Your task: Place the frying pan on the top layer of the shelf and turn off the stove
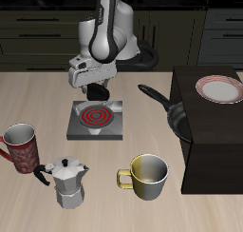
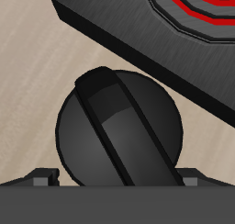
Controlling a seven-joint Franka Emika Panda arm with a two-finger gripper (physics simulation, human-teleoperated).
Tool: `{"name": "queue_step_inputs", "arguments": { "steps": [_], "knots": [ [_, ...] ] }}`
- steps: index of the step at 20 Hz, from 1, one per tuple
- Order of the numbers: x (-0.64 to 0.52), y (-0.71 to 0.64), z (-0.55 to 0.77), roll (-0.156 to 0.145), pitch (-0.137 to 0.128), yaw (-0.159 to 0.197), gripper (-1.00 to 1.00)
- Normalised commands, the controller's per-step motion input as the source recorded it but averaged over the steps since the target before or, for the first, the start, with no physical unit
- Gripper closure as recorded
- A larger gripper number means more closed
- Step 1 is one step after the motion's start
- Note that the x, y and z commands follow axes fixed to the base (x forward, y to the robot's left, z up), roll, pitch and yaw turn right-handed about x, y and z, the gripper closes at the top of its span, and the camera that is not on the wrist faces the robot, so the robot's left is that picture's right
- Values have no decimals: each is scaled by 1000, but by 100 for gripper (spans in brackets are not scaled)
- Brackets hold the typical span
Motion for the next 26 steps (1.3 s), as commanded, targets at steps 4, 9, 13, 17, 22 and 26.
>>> {"name": "queue_step_inputs", "arguments": {
  "steps": [4, 9, 13, 17, 22, 26],
  "knots": [
    [95, 98, 83, -19, -47, -106, 100],
    [65, 75, 36, 3, -27, -78, 100],
    [110, 9, 26, -28, -34, -83, 100],
    [99, 45, -12, -29, -33, -107, 100],
    [58, -9, -6, -12, -18, -64, 100],
    [77, 18, 58, -16, -51, -55, 100]
  ]
}}
